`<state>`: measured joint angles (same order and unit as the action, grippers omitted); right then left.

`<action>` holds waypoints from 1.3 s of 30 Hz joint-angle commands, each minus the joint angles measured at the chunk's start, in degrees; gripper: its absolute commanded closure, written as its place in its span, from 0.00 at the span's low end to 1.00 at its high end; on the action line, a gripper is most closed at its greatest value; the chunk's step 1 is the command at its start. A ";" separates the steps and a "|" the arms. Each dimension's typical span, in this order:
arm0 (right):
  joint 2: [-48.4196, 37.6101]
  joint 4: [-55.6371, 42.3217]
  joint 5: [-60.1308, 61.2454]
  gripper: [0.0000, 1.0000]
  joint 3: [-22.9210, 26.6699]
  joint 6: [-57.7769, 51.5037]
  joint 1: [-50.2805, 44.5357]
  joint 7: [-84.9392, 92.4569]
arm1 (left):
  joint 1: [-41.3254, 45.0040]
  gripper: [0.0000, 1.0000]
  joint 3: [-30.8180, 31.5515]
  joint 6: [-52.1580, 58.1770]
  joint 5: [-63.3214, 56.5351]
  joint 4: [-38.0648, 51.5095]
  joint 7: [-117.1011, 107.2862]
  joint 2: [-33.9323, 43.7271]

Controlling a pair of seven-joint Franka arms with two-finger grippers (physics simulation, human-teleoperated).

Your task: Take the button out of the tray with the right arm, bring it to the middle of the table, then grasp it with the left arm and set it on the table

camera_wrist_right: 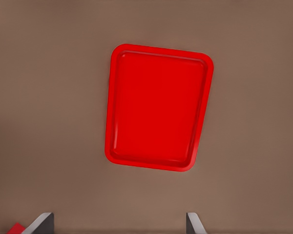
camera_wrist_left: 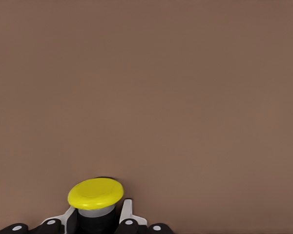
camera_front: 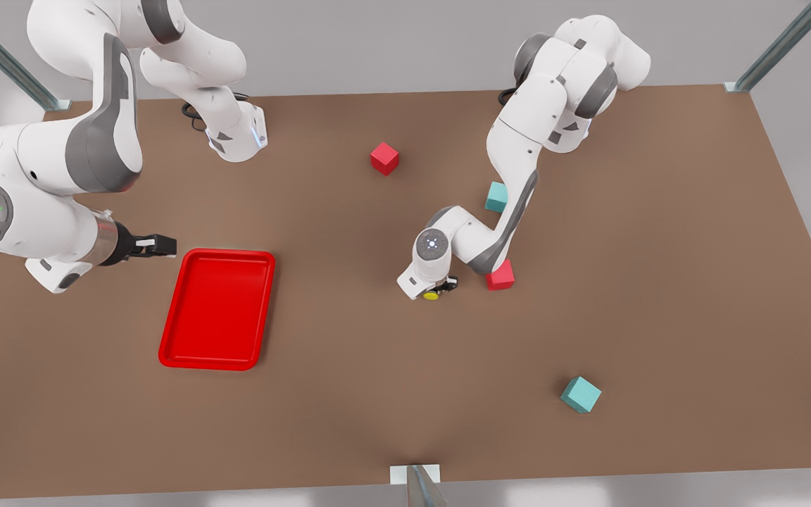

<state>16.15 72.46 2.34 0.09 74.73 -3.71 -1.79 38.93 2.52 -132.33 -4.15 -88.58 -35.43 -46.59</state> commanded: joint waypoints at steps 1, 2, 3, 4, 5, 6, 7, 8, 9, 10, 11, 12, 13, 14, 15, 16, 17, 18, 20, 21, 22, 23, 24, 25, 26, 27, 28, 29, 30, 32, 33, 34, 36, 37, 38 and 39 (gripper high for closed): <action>-0.07 -0.04 0.12 0.00 0.00 -0.03 -0.07 1.18 | -0.61 0.54 0.03 0.93 0.37 0.52 2.03 0.10; -0.07 -0.04 0.12 0.00 0.00 -0.03 0.02 1.18 | -0.79 0.54 0.03 1.02 0.37 0.61 2.03 0.10; -0.07 -0.04 0.12 0.00 0.00 -0.03 0.02 1.18 | -0.88 0.54 0.03 1.02 0.37 0.61 2.03 0.10; -0.07 -0.04 0.03 0.00 0.00 -0.03 0.02 1.18 | -0.88 0.54 0.03 1.19 0.37 1.31 2.03 0.10; -0.07 -0.04 0.03 0.00 0.00 -0.03 0.02 1.18 | -0.97 0.54 0.03 1.54 0.37 1.40 2.03 0.10; -0.07 -0.04 0.03 0.00 0.00 -0.03 0.02 1.18 | -1.05 0.54 0.03 1.72 0.37 1.40 2.03 0.10; -0.07 -0.04 0.03 0.00 0.00 -0.03 0.02 1.18 | -1.05 0.54 0.03 1.72 0.37 1.48 2.03 0.10; -0.07 -0.04 0.03 0.00 0.00 -0.03 0.02 1.18 | -1.41 0.54 0.03 2.25 0.54 2.54 1.95 0.01; 0.02 -0.04 -0.14 0.00 0.08 0.06 0.19 1.18 | -1.40 0.54 0.03 4.61 3.01 4.03 1.51 0.01; 0.02 -0.04 0.82 0.00 0.08 0.06 0.45 1.18 | -1.40 0.53 0.03 7.60 3.09 5.61 0.98 -0.08; 0.02 -0.04 2.58 0.00 0.35 0.06 1.86 1.18 | -1.23 0.53 0.03 8.66 3.09 6.05 -1.22 -0.08; 0.02 0.14 3.37 0.00 0.35 -0.11 2.74 1.35 | -1.23 0.53 0.03 10.77 3.09 7.72 -3.85 -0.17; -0.07 0.14 3.02 0.00 0.35 -1.26 2.74 1.35 | -1.23 0.54 -0.06 11.83 2.83 8.69 -8.94 -0.17; 0.02 0.23 3.20 0.00 0.35 -1.78 2.39 1.53 | -1.23 0.53 -0.06 12.18 2.66 8.95 -12.28 -0.25; 0.02 0.40 3.37 0.00 0.26 -2.84 2.65 1.35 | -1.05 0.54 -0.15 12.18 1.25 10.27 -17.99 -0.43; 0.02 0.40 3.20 0.00 0.26 -2.93 2.39 1.26 | -1.05 0.54 -0.15 12.18 -0.86 11.06 -24.41 -0.43; 0.02 0.32 3.11 0.00 0.26 -2.93 2.74 1.26 | -1.05 0.54 -2.08 12.18 -5.16 11.06 -32.14 -0.34; 0.02 0.14 3.46 0.00 0.26 -2.93 3.18 1.35 | -0.97 0.54 -3.75 12.27 -8.15 11.15 -37.86 -0.17; 0.11 0.23 3.46 0.00 0.26 -2.93 3.44 1.35 | 4.12 0.54 -13.93 14.82 -10.70 11.94 -46.91 0.10; 0.28 0.23 3.55 0.00 0.26 -2.93 3.18 1.26 | 5.71 0.54 -17.02 16.75 -11.05 12.03 -47.45 0.10; 0.37 0.14 3.55 0.00 0.26 -2.93 3.18 1.26 | 5.80 0.54 -17.73 16.93 -14.65 12.12 -52.71 0.10; 0.46 0.14 3.55 0.00 0.26 -2.93 3.27 1.26 | 5.63 0.54 -17.82 16.93 -17.20 13.79 -57.99 -0.08; 0.90 0.14 3.46 0.00 0.26 -2.84 3.27 1.26 | 5.54 0.54 -18.87 16.84 -20.28 14.40 -61.95 -0.08; 1.07 0.14 3.46 0.00 0.26 -2.93 3.36 1.26 | 5.36 0.54 -18.87 16.75 -24.75 16.33 -64.66 -0.69; 1.16 0.14 3.20 0.00 0.26 -2.93 3.44 1.26 | 5.19 0.54 -18.87 16.14 -29.93 16.95 -68.09 -0.96; 1.16 0.14 3.11 0.00 0.26 -2.93 3.44 1.26 | 5.19 0.54 -18.87 15.87 -35.03 16.95 -71.34 -1.57; 1.25 0.14 3.20 0.00 0.35 -2.84 3.53 1.26 | 5.28 0.54 -18.87 12.90 -40.22 17.04 -76.70 -3.50; 1.25 0.14 3.20 0.00 0.35 -2.93 3.71 1.35 | 5.19 0.54 -18.87 10.86 -48.13 17.04 -84.27 -5.44; 1.25 0.14 3.37 0.00 0.35 -2.93 4.06 1.35 | 5.28 0.54 -18.87 9.28 -53.24 17.04 -89.45 -6.49; 1.25 0.23 3.28 0.00 0.35 -3.19 4.67 1.35 | 5.54 0.54 -18.78 8.14 -60.18 17.04 -98.50 -7.90; 1.25 0.23 3.28 0.00 0.35 -3.28 4.67 1.35 | 5.63 0.54 -18.78 8.05 -62.11 17.04 -101.05 -8.43; 1.25 0.23 3.37 0.00 0.35 -3.28 4.67 1.35 | 5.63 0.54 -18.61 7.61 -64.05 17.04 -104.83 -8.52; 1.34 0.23 3.28 0.00 0.35 -3.28 4.67 1.35 | 6.51 0.54 -18.52 6.73 -64.05 17.74 -110.99 -10.19; 1.34 0.23 3.37 0.00 0.35 -3.28 4.59 1.35 | 7.03 0.54 -18.52 6.56 -64.14 17.74 -112.93 -11.06; 1.34 0.23 3.46 0.00 0.35 -3.28 4.67 1.35 | 7.38 0.54 -18.52 6.55 -64.14 17.74 -113.45 -11.50; 1.34 0.23 3.46 0.00 0.26 -3.28 4.67 1.35 | 7.47 0.54 -18.52 6.29 -64.06 17.74 -114.77 -11.94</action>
<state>17.56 72.70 5.70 0.43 71.62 0.96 -0.61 46.24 -15.97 -124.04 -65.94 -70.88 -100.67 -58.42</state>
